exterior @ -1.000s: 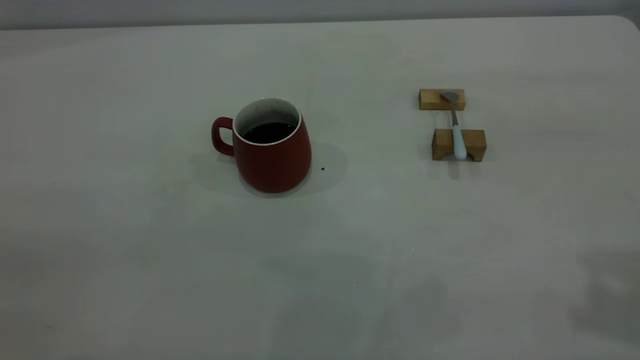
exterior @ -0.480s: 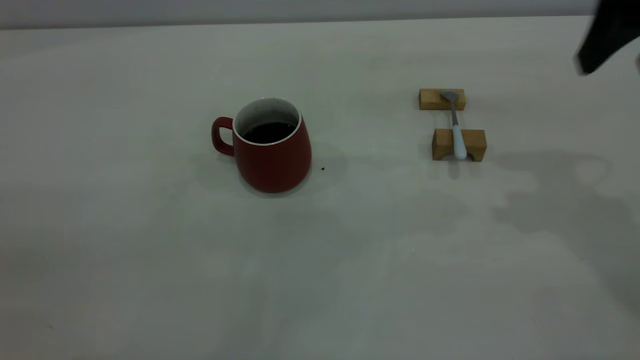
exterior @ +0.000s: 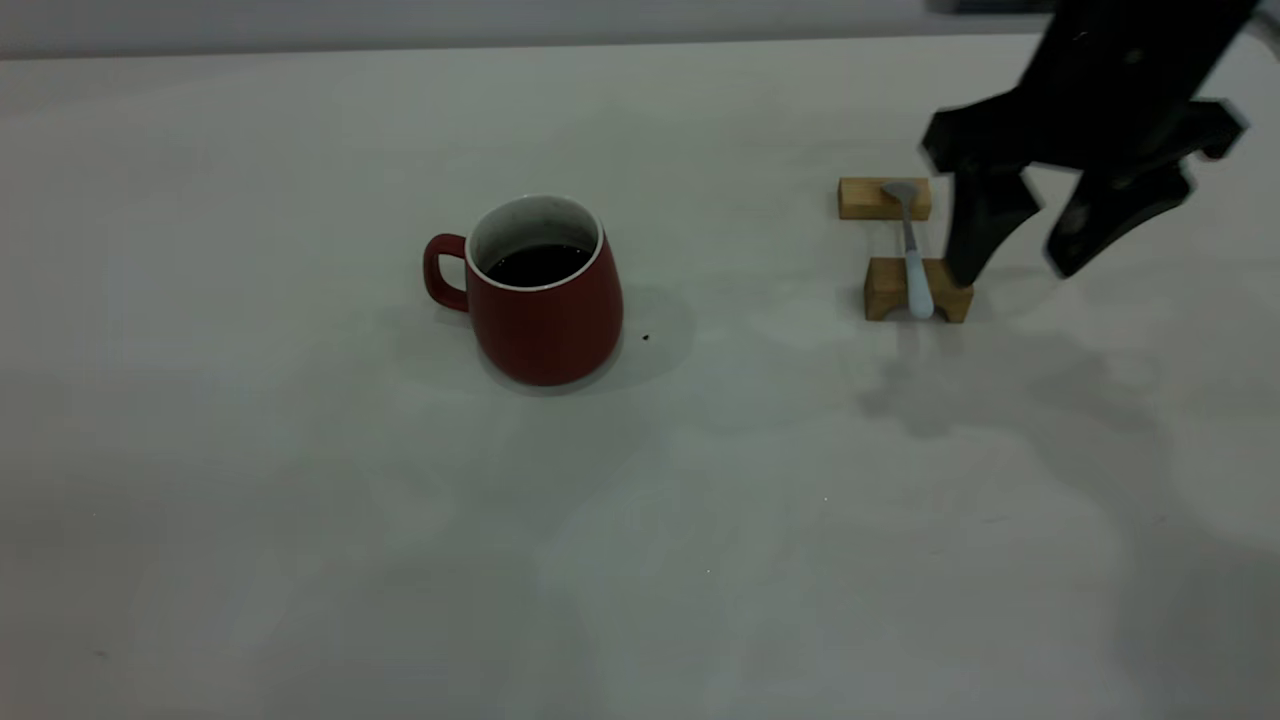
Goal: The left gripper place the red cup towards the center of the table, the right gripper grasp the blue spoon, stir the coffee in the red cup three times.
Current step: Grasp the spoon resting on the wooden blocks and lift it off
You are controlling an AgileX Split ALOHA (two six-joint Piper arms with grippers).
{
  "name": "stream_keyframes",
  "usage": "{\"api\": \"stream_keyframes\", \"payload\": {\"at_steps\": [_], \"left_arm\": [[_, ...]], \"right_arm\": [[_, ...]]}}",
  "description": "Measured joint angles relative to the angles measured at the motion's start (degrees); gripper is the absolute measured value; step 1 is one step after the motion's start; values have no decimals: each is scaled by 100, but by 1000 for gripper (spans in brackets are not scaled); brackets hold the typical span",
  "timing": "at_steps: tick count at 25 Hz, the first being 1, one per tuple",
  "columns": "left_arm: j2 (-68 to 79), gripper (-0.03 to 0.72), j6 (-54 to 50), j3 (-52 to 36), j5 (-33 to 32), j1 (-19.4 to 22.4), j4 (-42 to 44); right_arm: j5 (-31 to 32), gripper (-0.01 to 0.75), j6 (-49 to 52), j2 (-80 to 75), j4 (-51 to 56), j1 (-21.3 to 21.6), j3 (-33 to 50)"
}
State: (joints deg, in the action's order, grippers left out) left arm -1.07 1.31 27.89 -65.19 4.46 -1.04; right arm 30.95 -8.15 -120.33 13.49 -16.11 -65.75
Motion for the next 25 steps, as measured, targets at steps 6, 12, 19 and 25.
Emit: {"api": "stream_keyframes", "payload": {"at_steps": [6,12,19,25], "left_arm": [[0,560,0,0,0,0,0],[0,560,0,0,0,0,0],[0,560,-5,0,0,0,0],[0,560,-5,0,0,0,0]], "right_arm": [[202,621,-11,-698,0,-108,-636],[355,616,-11,-1156,0,-108,-1145],[414,600,-11,-1540,-74,-108,-1479],[259,561,-11,-1639,-240,-108,-1506]]}}
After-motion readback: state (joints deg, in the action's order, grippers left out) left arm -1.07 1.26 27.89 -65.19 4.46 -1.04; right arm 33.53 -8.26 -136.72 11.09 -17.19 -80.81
